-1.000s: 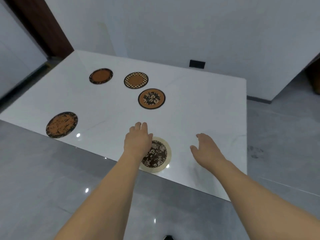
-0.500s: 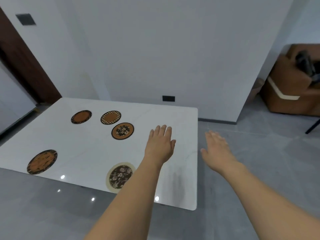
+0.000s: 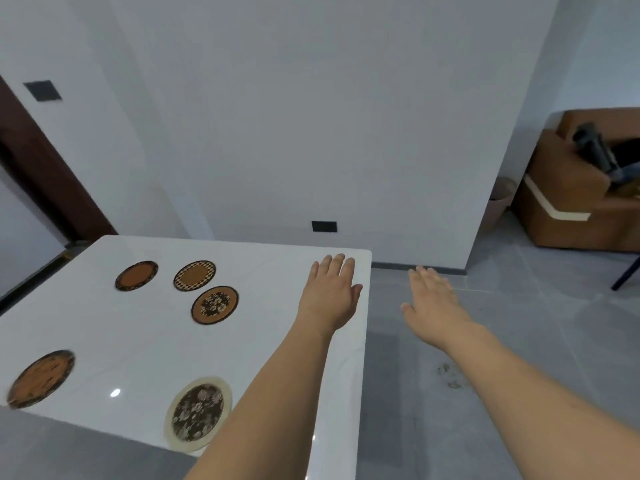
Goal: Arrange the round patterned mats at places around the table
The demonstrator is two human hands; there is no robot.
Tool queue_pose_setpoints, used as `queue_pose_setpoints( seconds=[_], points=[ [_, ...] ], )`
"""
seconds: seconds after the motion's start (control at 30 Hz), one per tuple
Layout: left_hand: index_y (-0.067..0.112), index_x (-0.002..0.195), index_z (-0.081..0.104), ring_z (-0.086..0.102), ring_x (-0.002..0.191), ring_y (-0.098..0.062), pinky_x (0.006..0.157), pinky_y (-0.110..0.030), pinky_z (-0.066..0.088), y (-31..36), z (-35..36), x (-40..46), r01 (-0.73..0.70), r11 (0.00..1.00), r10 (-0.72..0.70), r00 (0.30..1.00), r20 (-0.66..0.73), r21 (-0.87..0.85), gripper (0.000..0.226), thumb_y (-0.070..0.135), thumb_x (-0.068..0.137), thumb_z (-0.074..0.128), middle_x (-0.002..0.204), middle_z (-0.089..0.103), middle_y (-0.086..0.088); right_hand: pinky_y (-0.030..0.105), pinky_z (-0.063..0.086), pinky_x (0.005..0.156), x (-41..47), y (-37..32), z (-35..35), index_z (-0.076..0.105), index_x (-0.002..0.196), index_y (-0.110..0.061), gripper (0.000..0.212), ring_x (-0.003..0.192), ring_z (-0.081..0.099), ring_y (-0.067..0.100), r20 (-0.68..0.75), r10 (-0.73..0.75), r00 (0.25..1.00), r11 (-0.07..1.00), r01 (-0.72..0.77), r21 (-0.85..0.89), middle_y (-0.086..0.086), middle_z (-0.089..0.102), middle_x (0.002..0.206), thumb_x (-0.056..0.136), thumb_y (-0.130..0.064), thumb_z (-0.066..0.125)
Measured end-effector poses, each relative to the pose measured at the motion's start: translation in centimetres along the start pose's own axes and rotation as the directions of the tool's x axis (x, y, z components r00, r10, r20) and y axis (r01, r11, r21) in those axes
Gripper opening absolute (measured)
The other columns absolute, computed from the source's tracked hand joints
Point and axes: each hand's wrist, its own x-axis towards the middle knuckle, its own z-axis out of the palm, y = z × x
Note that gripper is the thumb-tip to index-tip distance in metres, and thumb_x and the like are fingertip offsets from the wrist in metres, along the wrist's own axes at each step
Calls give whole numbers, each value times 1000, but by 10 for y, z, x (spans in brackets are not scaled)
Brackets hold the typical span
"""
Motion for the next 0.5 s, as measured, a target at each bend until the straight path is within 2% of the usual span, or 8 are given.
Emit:
queue_pose_setpoints(
  seconds=[0.13,0.3,0.5],
  points=[
    [11,146,32,25,143,-30,120,-44,15,13,11,43,-6,999,3,999,-44,-48,52,35,100,38,155,32,-9,37,-4,121,35,22,-15,1,153,-8,68,149,-6,23,12,-1,1000,1000,1,-25,8,-2,162,98,-30,36],
    [11,145,33,26,142,-30,119,-44,15,39,36,101,-11,1000,11,1000,2,-26,51,34,100,38,154,33,-9,37,-4,121,84,66,-19,0,153,-8,68,149,-6,21,38,-17,999,1000,18,-18,7,-3,162,98,-28,34],
    [11,143,35,29,140,-29,117,-41,17,73,44,165,40,999,-39,999,-15,31,50,35,100,37,153,35,-9,39,-1,122,146,129,-35,1,152,-8,67,149,-5,23,65,-86,994,996,86,4,9,-2,162,98,-28,35]
  ],
)
